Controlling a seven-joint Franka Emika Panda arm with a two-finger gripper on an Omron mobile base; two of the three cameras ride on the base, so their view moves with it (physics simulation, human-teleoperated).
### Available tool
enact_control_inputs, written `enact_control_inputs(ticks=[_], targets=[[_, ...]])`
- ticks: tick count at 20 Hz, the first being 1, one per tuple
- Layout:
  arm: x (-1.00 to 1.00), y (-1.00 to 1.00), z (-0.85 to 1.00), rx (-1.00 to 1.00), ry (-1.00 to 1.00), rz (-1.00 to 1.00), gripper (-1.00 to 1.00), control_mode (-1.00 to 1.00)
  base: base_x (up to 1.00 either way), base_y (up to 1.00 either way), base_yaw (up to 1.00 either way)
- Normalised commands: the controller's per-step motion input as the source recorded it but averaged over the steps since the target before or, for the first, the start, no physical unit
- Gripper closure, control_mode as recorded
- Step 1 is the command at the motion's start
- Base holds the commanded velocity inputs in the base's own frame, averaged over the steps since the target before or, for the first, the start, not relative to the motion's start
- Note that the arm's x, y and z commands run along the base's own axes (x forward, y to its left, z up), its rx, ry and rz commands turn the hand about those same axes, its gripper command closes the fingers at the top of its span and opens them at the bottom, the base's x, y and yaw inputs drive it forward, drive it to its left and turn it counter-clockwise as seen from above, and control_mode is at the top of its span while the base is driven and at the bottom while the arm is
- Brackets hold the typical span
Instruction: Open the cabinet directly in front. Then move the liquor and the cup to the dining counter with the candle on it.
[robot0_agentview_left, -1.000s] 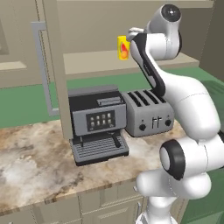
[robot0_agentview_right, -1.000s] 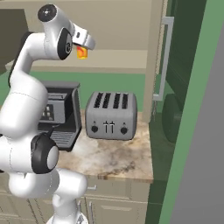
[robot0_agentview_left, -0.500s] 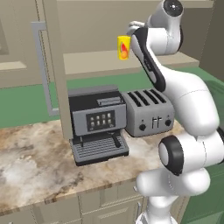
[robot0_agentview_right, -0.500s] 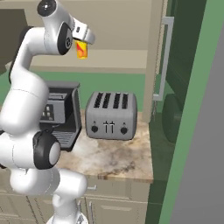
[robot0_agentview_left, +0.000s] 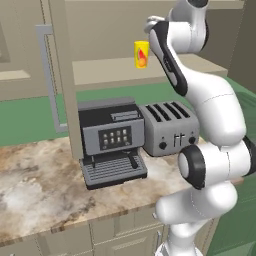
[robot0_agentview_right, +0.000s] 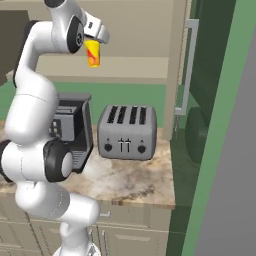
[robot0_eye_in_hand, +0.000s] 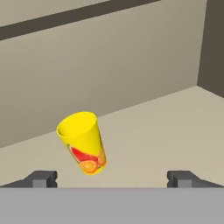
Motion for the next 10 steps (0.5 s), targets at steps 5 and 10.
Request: enact_control_inputs(ticks=[5, 10], targets=[[0.22, 0.0, -0.19, 0.0, 0.0, 0.0, -1.0, -1.0, 0.0, 0.0, 0.0], [0.23, 0.0, -0.05, 0.0, 0.01, 0.0, -1.0, -1.0, 0.0, 0.0, 0.0]])
